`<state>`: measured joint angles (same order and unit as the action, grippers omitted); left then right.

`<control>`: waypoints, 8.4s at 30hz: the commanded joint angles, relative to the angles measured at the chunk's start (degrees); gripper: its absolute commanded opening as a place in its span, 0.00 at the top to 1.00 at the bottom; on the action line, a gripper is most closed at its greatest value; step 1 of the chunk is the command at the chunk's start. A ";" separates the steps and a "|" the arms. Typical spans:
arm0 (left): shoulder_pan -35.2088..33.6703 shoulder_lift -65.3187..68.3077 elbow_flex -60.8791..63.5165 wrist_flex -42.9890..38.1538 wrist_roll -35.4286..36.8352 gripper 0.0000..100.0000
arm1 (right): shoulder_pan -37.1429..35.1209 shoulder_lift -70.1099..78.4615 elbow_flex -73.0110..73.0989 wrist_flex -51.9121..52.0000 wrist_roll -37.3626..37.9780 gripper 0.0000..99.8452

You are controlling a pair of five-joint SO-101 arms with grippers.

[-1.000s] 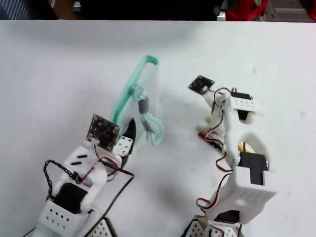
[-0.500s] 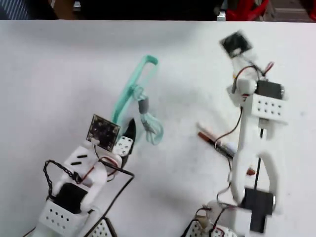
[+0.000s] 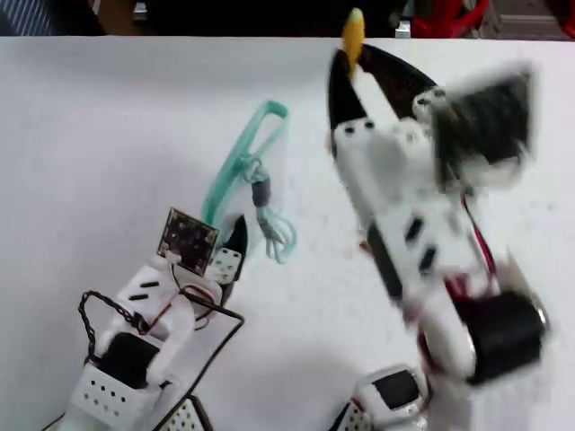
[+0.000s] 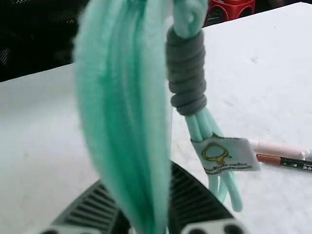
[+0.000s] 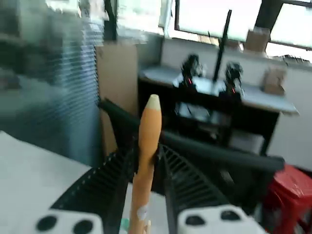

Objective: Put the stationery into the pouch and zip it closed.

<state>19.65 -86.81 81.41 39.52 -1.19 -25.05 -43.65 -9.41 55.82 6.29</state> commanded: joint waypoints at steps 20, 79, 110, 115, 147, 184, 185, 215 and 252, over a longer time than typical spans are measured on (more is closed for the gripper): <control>-0.40 -0.84 -0.35 -1.49 -0.70 0.94 | -2.07 9.27 16.70 -21.67 -8.44 0.98; -0.40 -0.84 0.18 -2.29 -0.70 0.94 | 22.81 38.46 41.32 -0.66 37.45 0.73; -0.40 -0.84 1.23 -3.87 -0.70 0.94 | 30.46 24.75 8.70 11.91 29.98 0.98; -0.40 -0.84 1.23 -3.87 -0.70 0.94 | 24.22 15.16 3.34 16.04 26.29 0.98; -0.40 -0.84 0.88 -3.87 -0.70 0.94 | -5.76 14.46 8.26 -13.49 -12.22 0.98; -0.48 -0.84 1.14 -3.87 -0.70 0.90 | -0.92 14.46 -0.44 13.41 -4.57 0.78; -0.48 -0.84 1.14 -3.87 -0.70 0.90 | 1.01 14.46 -1.41 15.16 -3.25 0.79; -4.00 -0.84 1.32 -4.66 -0.35 0.89 | 25.19 43.91 46.86 -0.40 42.73 0.85; -2.24 -0.84 2.73 -5.01 -0.53 0.83 | -10.33 9.36 -8.00 -2.86 -0.09 0.98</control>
<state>17.01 -86.81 84.66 36.26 -1.27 -36.40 -34.33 -21.54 56.35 9.71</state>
